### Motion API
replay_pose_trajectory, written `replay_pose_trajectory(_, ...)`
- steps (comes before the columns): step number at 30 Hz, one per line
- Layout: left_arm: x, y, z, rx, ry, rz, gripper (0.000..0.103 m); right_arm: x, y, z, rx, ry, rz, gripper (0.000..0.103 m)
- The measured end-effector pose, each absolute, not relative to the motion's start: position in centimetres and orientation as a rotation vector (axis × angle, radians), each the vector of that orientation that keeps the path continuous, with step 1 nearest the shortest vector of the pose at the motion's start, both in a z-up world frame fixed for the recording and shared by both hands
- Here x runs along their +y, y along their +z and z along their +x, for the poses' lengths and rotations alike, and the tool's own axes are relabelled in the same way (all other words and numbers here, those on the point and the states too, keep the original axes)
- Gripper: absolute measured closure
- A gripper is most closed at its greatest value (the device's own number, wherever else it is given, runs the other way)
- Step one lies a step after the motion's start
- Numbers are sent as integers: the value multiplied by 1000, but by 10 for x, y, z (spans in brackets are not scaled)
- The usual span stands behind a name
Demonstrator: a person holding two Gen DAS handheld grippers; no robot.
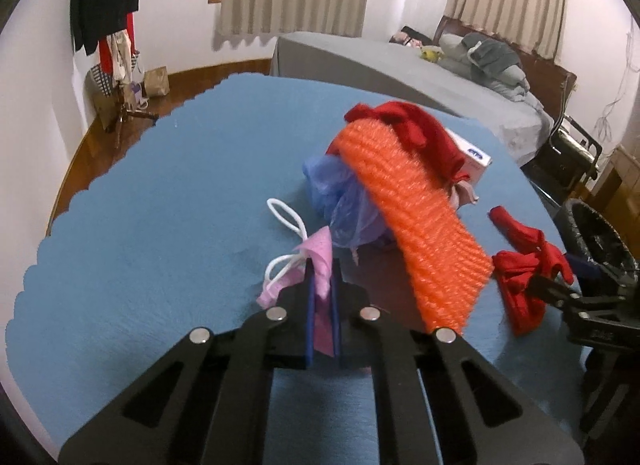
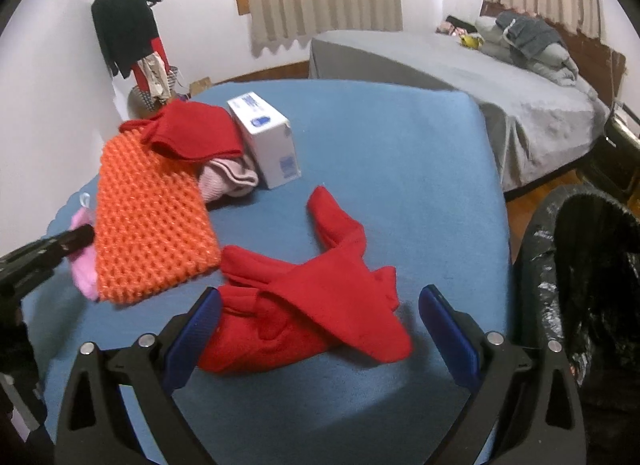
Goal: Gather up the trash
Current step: 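Grasp the red glove with the right tool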
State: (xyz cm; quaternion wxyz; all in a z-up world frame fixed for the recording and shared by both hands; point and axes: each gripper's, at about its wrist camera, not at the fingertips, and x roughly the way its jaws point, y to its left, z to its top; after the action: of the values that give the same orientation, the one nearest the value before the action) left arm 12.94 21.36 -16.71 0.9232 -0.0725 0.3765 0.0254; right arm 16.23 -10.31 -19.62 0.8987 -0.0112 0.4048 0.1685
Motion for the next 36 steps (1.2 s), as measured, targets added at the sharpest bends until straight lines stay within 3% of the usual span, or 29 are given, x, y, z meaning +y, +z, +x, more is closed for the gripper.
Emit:
replay_pose_trajectory(3,213,-160,127,753,58,-159,97,-98,-201,166,870,355,-37,7)
replay_pose_trajectory(7,210,-153,126,728,60,-156,97,-92,-200,164,867,392,-55,17)
replay_pose_trajectory(10,204,-150,125,714,52,-156,97,-89,-198,162,861,400,-66,32)
replay_pose_trajectory(17,191,-138,124,684,21,-151,97,-97,-191,164,859,461,-11,78)
replay_pose_trajectory(19,187,-137,124,679,10,-149,97,-100,-186,165,857,477,13,83)
replay_pose_trajectory(36,139,-106,127,608,-77,-153,97,-120,-111,150,684,535,112,85)
